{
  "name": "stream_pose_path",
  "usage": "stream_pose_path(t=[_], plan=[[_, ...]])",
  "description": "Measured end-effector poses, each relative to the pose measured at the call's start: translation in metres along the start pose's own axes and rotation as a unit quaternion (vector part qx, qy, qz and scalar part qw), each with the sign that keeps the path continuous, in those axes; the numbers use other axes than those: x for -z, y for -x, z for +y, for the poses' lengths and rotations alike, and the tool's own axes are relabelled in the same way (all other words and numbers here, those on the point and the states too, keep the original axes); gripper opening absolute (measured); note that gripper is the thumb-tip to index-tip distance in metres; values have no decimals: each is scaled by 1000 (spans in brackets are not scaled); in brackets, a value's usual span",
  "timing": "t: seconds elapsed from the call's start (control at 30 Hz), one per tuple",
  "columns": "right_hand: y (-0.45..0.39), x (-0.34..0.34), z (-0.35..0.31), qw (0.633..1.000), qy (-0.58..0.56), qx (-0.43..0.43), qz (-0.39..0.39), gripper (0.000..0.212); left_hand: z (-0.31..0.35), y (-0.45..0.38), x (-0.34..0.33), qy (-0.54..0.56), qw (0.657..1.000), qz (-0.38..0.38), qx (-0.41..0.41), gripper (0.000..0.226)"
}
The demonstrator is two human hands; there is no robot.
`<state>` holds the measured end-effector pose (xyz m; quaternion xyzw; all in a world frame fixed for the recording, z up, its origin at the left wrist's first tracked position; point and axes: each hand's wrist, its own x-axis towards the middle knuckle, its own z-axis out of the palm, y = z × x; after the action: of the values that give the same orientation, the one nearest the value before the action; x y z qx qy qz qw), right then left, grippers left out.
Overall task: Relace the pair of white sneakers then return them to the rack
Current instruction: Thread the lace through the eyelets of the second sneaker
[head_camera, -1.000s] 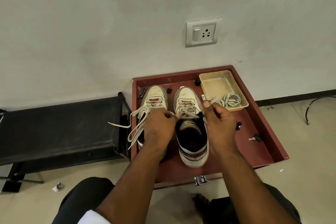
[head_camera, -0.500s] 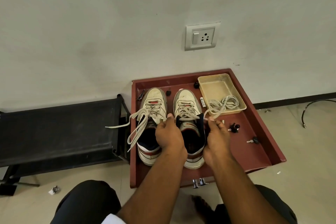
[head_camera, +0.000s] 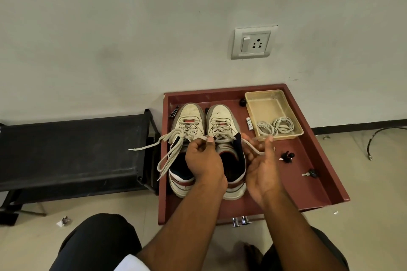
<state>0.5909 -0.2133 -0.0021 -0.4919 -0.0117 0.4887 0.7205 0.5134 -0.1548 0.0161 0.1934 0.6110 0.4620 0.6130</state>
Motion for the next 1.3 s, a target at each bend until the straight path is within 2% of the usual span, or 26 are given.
stream_pose_path(t=[0.03,0.17,0.27,0.37,0.43,0.5,0.57,0.63,0.77,0.83,1.0,1.17,1.3], plan=[[0,0,2,1000,10,-4,10,58,2,-1,1,-3,1000,-1,-4,3],[-7,2,10,999,47,6,17,24,3,-4,8,-32,999,-20,-29,1],[-12,-5,9,994,79,42,57,16,2,-8,12,-42,997,-42,-40,3],[-17,-6,7,997,6,42,68,19,-2,-12,13,-22,998,-46,-27,5],[-21,-3,3,997,-68,20,37,34,-2,-14,14,-3,999,-43,-18,8],[-25,2,1,996,-88,2,20,49,-3,-16,13,5,999,-42,-23,9],[-27,5,3,996,-88,-6,18,53,-1,-16,13,8,999,-40,-33,9],[-25,7,9,997,-70,-6,20,47,1,-14,13,-2,998,-44,-48,9],[-17,2,18,997,12,65,50,5,3,-11,18,-30,994,-52,-87,5],[-14,-3,20,991,41,106,73,11,3,-8,17,-43,992,-55,-102,4],[-13,-10,28,983,87,153,60,29,2,-3,12,-50,992,-54,-103,5],[-12,-14,38,975,138,171,25,17,1,-1,11,-33,995,-60,-66,12],[-13,-15,35,982,96,158,34,15,13,-8,13,7,998,-50,-41,12]])
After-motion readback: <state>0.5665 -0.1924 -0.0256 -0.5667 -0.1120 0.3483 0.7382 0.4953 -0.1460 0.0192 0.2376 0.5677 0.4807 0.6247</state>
